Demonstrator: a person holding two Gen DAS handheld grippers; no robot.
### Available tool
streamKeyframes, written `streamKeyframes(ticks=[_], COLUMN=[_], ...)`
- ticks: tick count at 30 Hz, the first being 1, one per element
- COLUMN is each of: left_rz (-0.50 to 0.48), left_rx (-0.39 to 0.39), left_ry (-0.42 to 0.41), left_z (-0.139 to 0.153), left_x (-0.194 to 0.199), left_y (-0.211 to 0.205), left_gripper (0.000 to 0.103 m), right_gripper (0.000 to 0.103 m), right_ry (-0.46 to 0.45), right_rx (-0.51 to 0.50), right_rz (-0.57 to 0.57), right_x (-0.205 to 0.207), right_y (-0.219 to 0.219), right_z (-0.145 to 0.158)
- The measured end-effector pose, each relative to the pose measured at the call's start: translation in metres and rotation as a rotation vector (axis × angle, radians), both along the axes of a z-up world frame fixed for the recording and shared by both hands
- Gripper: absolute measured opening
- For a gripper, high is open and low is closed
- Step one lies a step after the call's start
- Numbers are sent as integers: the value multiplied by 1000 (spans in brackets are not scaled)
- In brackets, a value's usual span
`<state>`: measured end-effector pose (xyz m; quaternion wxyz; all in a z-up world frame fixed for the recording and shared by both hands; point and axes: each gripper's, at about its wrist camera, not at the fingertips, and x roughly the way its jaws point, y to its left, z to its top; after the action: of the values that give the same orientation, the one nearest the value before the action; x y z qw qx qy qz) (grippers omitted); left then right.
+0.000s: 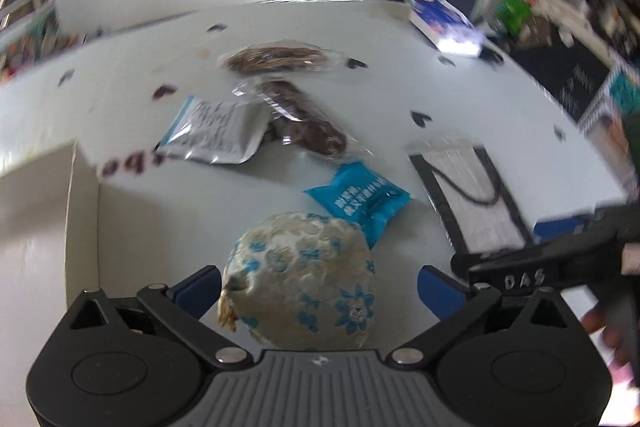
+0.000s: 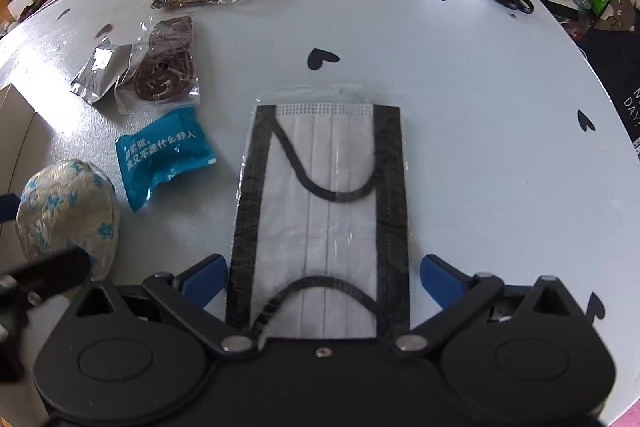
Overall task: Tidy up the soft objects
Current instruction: 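Grasp the floral cloth pouch with the left tool while the right tool grasps the packaged mask, then lift the pouch and mask with both tools and carry them toward the tray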
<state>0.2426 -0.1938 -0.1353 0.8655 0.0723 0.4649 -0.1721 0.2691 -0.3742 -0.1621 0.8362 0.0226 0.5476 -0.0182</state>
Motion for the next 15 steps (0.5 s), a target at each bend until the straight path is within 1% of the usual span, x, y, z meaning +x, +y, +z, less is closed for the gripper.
streamKeyframes(ticks=[2, 4, 6, 8, 10, 12, 14, 15], left_rz=[-34, -39, -9, 39, 86, 118, 132, 132], left_rx=[56, 89, 90, 70, 40, 11, -20, -22], left_ry=[-23, -36, -28, -7, 20, 55, 78, 77], left_z=[-5, -9, -13, -15, -18, -20, -21, -20], left_x=[-3, -2, 2, 8, 14, 19, 20, 19], left_y=[-10, -14, -11, -5, 3, 9, 13, 13], left_gripper=[103, 103, 102, 101, 96, 83, 77, 71], right_gripper=[103, 101, 98, 94, 92, 87, 77, 75], right_ry=[5, 8, 5, 1, -4, -7, -13, -18], right_rx=[2, 1, 5, 4, 4, 5, 6, 7], right_rz=[5, 9, 16, 28, 42, 54, 66, 75], right_x=[-1, -2, -4, -6, -7, -10, -12, -13], right_y=[-3, -4, -5, -6, -6, -7, -7, -6], right_z=[0, 0, 0, 1, 3, 4, 5, 6])
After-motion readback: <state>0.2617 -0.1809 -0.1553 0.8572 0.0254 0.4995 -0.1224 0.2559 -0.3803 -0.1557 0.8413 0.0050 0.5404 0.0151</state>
